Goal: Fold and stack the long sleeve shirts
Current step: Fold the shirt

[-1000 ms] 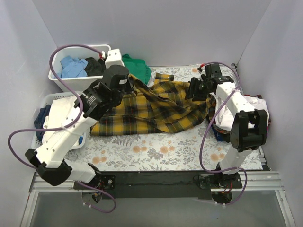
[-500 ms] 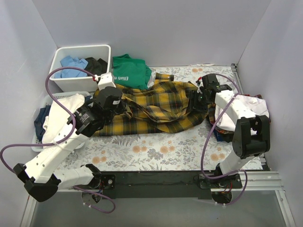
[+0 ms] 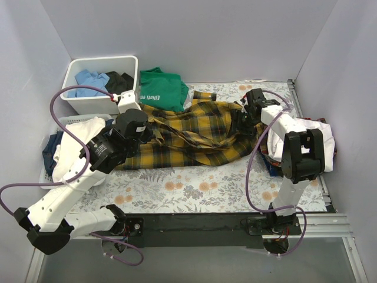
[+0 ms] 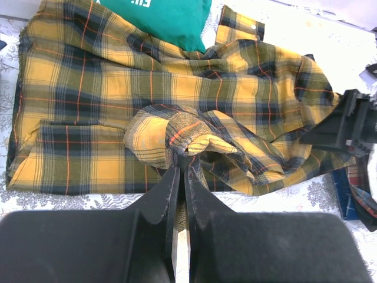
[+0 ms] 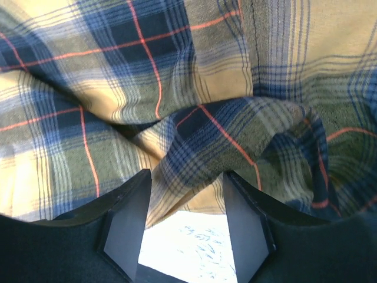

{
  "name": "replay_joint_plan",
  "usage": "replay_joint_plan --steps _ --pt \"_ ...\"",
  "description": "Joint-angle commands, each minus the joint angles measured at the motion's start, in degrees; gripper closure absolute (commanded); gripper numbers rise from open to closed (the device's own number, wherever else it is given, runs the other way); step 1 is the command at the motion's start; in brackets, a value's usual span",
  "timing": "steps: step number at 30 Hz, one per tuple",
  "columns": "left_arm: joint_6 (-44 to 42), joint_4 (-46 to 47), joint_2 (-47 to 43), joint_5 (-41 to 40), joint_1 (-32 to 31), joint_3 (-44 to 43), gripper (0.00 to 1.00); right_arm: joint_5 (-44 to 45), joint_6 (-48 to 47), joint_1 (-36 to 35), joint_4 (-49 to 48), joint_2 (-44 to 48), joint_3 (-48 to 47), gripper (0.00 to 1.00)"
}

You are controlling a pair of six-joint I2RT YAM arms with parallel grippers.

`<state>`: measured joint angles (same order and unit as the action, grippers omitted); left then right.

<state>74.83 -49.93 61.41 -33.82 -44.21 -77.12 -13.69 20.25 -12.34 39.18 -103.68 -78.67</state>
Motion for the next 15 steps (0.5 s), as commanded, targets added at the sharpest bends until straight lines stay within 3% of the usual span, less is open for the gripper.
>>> replay_joint_plan --steps 1,4,8,9,15 --pt "0.14 1.59 -0.94 -0.54 -0.09 0.92 1.0 -0.98 1.63 0.3 0.9 -1.52 -2.45 0.42" --pt "0.05 1.51 -0.24 -1.07 -0.09 0.48 1.0 -0.9 1.63 0.12 0.99 -0.92 -1.14 0.58" --pt "-0.38 2.03 1.6 -2.56 0.0 -2.06 1.0 -0.28 1.98 0.21 0.9 0.49 -0.34 0.92" --pt "-0.64 2.38 1.96 -2.91 -0.09 -2.68 1.0 0.15 2.07 0.21 0.81 0.58 -0.69 0.97" --pt "-7.14 8.7 8.01 -8.71 -0.09 -10.04 1.0 2.88 3.48 0.82 0.37 -0.2 -7.09 0.99"
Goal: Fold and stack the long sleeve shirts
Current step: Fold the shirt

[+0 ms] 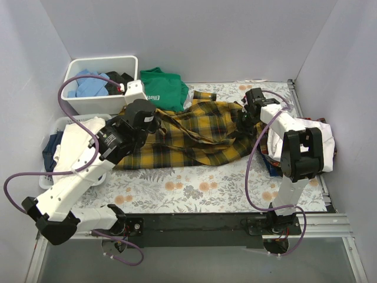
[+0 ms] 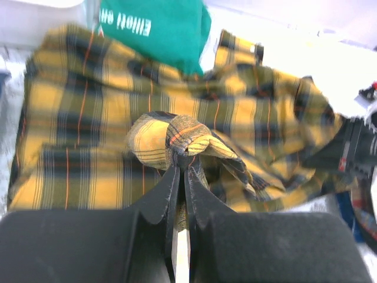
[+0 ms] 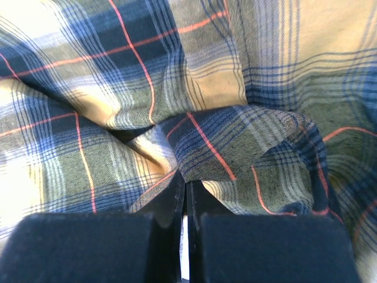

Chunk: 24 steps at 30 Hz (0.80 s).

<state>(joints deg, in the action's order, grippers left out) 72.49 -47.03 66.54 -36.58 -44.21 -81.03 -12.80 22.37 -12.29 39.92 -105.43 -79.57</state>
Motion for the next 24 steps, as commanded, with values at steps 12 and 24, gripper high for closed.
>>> replay_joint_plan --steps 12,24 --pt "-13.07 16.35 9.13 -7.37 0.0 -10.81 1.0 0.41 5.93 3.51 -7.67 0.85 -9.81 0.99" --pt "-11.41 18.81 10.8 -4.73 2.46 -5.11 1.0 1.2 9.18 7.9 -10.56 3.38 -1.74 0.99"
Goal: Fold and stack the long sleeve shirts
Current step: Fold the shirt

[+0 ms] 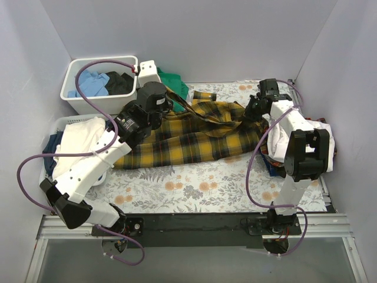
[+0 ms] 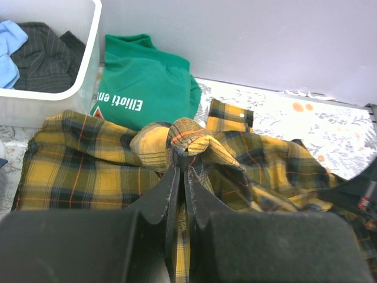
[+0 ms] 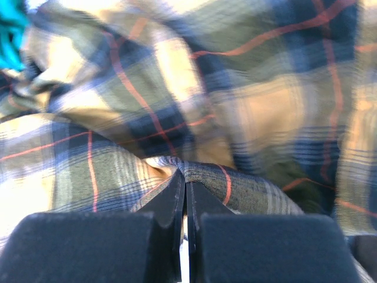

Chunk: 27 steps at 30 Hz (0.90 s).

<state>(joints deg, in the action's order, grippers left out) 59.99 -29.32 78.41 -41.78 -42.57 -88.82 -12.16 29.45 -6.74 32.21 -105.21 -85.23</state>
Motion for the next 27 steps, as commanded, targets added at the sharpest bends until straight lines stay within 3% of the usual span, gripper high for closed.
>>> replay_joint_plan --steps 1,8,16,23,27 --pt "1.71 0.33 -1.33 0.38 0.99 3.12 1.0 0.56 2.27 2.78 -3.2 3.52 4.8 0.99" --pt "10.66 -7.05 -5.01 0.12 1.17 11.46 1.0 -1.1 2.89 4.72 -5.75 6.77 11.4 0.99" --pt "36.49 -25.59 -8.8 -8.66 2.22 23.94 1.0 -4.97 2.19 4.72 -6.45 5.89 14.3 0.99" --pt "39.68 -27.02 -7.4 -6.3 7.32 27.82 1.0 -8.14 0.17 4.72 -6.28 3.78 14.39 0.99" --pt "37.31 -25.17 -5.73 -3.22 11.27 29.58 1.0 -8.84 -0.62 4.72 -5.75 3.26 14.39 0.99"
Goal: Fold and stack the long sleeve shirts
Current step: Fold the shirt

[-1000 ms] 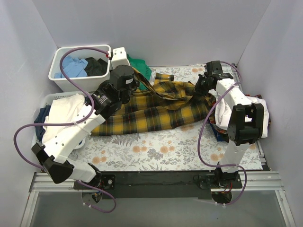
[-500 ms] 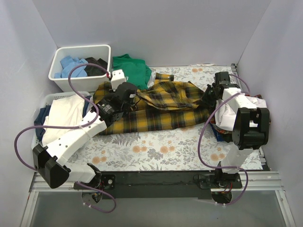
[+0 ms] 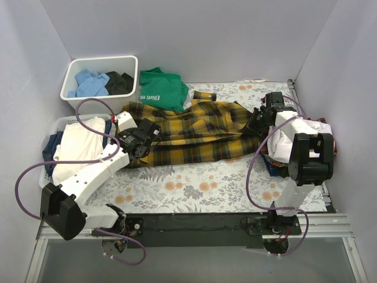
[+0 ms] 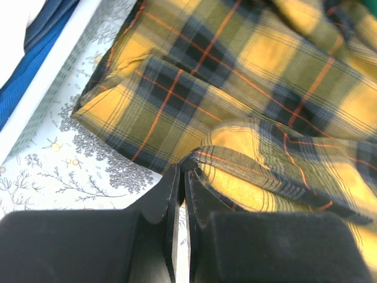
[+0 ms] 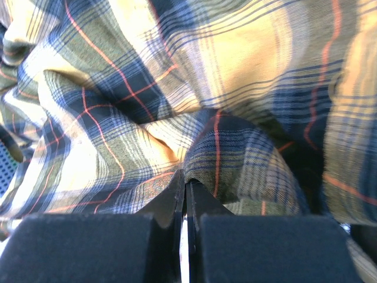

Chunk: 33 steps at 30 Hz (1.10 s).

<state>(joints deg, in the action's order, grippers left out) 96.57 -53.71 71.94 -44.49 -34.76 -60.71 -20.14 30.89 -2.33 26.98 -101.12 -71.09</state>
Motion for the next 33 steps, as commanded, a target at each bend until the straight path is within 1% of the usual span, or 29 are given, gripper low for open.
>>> replay_joint_plan --steps 1,5,7,9,10,13,14,16,17,20,22,23,24,27,28,29,30,31,32,33 --pt "0.29 -0.26 1.35 -0.51 4.34 1.56 1.0 -1.04 -2.33 0.31 -0.53 -0.74 0.42 0.99" --pt "-5.95 2.64 5.21 -0.86 5.85 -1.16 0.99 -0.95 -2.51 0.31 -0.53 -0.48 0.6 0.99" --pt "-9.37 4.04 6.27 -2.26 6.63 -3.87 0.96 -1.04 -2.51 0.31 -0.53 -0.22 0.51 0.99" --pt "-11.23 4.93 7.24 -4.88 7.25 -5.03 0.95 -0.87 -2.42 0.39 -0.53 -0.13 0.43 0.99" --pt "-13.93 7.2 7.42 -5.08 8.12 -5.47 0.95 -0.86 -2.33 0.31 -0.61 -0.04 0.34 0.99" --pt "-20.61 13.7 8.82 -6.65 9.71 -6.52 0.97 -1.04 -2.33 0.39 -0.61 -0.22 0.16 0.99" --pt "-22.12 15.2 9.7 -7.1 10.06 -7.66 1.0 -1.13 -2.33 0.31 -0.53 -0.3 0.25 0.99" --pt "-23.45 17.14 12.6 -9.63 10.85 -9.33 1.0 -1.13 -2.33 0.31 -0.53 -0.39 -0.01 0.99" --pt "-25.28 18.02 13.48 -9.65 11.12 -10.21 1.0 -1.3 -2.33 0.31 -0.61 -0.48 -0.01 0.99" --pt "-27.05 20.49 16.82 -10.96 11.3 -11.19 1.0 -1.57 -2.42 0.31 -0.53 -0.39 -0.1 0.99" --pt "-22.69 13.93 19.88 -11.15 11.38 -12.24 1.0 -1.57 -2.59 0.31 -0.35 -0.31 -0.19 0.99" --pt "-16.39 10.85 20.86 -11.23 11.38 -12.33 0.99 -1.48 -2.77 0.31 -0.26 -0.04 -0.28 0.99" --pt "-13.02 3.95 21.48 -10.97 11.38 -11.98 0.93 -1.39 -2.77 0.31 -0.26 0.05 -0.36 0.99" --pt "-2.4 -4.09 21.84 -7.99 11.38 -9.35 0.92 -1.57 -2.77 0.31 -0.26 0.13 -0.1 0.99" --pt "-1.75 -4.29 20.88 -6.68 11.38 -6.47 0.86 -1.65 -2.77 0.31 -0.18 0.13 -0.1 0.99" --pt "-1.48 -4.21 18.43 -5.36 11.38 -5.05 0.77 -1.57 -2.77 0.31 0.0 0.13 -0.01 0.99" --pt "-1.3 -3.16 16.58 -2.04 11.38 -3.73 0.69 -1.65 -2.77 0.31 0.0 0.22 -0.19 0.99" --pt "-1.39 -2.54 14.91 -0.7 11.38 -0.93 0.69 -1.57 -2.86 0.31 0.0 0.22 -0.19 0.99" --pt "-1.48 -1.93 11.07 0.62 11.3 0.14 0.69 -1.39 -2.86 0.31 0.26 0.31 -0.36 0.99" --pt "-1.48 -1.49 9.29 1.85 11.3 1.37 0.68 -1.22 -2.86 0.31 0.35 0.31 -0.45 0.99"
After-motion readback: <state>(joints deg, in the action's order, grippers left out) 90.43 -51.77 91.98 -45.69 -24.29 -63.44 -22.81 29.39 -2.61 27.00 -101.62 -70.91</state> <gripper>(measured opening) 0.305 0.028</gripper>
